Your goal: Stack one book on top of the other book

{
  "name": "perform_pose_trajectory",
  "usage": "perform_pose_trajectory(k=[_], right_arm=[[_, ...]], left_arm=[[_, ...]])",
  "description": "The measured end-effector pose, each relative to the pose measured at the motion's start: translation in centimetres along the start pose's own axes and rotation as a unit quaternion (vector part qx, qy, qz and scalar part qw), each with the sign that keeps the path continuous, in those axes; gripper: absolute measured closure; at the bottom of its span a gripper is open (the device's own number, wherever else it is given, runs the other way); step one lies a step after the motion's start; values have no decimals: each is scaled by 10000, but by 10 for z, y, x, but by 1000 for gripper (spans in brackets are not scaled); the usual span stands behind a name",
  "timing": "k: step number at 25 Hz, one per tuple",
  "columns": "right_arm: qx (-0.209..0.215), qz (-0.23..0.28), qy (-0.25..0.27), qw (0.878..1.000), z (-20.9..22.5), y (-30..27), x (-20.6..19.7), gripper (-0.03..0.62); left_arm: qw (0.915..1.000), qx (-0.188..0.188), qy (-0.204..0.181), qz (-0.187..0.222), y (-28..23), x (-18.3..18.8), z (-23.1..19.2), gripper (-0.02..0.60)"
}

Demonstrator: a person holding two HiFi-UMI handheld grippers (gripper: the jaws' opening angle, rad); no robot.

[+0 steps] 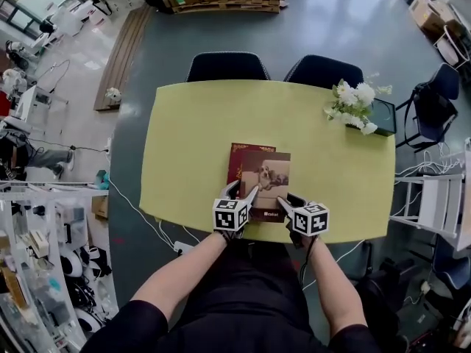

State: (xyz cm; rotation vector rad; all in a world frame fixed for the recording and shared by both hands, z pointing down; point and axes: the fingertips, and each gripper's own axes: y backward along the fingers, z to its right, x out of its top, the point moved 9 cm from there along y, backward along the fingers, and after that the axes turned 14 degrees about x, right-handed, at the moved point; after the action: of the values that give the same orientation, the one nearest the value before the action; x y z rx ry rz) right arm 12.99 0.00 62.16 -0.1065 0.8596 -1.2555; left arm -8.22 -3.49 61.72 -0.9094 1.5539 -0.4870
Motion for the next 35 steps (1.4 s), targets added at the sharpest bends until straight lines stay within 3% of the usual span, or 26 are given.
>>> perform_pose_trajectory(k=[15, 35], right_arm=[[20, -134, -154, 9998, -6, -69, 1, 454], [-74, -219, -348, 9991, 15, -80, 4, 454]], left_arm=[[9996, 86, -223, -126, -23, 1, -63, 321], [9993, -14, -200, -325, -51, 1, -66, 321]])
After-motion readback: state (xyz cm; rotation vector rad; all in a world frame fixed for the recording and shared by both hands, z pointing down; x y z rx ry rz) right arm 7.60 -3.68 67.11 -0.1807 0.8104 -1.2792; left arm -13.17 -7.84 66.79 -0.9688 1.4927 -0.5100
